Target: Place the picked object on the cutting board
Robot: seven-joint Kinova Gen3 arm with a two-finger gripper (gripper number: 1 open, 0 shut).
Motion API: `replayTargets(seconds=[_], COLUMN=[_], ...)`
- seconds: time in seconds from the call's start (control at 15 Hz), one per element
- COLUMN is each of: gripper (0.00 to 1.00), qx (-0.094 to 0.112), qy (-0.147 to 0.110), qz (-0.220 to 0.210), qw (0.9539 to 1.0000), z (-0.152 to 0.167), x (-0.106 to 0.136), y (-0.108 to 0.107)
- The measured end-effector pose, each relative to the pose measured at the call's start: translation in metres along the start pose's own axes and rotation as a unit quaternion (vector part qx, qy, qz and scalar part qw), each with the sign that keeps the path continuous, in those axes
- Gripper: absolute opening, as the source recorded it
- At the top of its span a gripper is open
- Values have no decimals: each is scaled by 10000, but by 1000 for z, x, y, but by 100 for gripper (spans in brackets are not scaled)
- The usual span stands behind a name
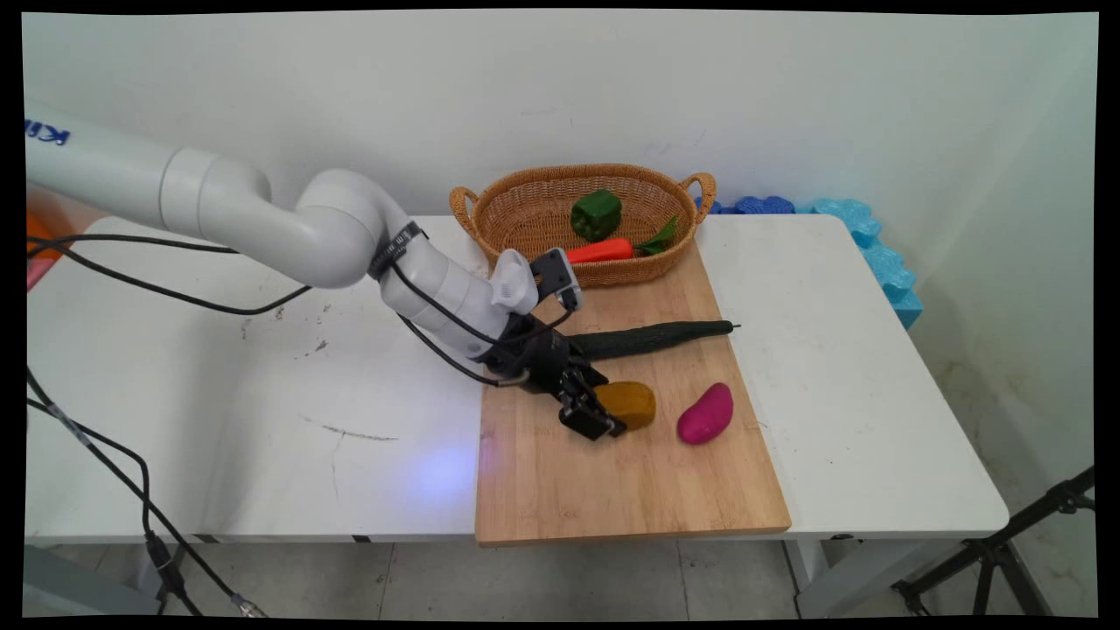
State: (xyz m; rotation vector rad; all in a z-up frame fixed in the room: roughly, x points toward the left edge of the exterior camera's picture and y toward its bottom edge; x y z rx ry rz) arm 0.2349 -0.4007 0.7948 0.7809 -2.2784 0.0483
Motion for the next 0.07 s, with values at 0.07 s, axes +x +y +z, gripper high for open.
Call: replayTargets(seconds=[0.07], gripper=[100], qx=[-11], qy=[2], qz=[45], qw=[10000], z=[4], x=[-2], y=[0])
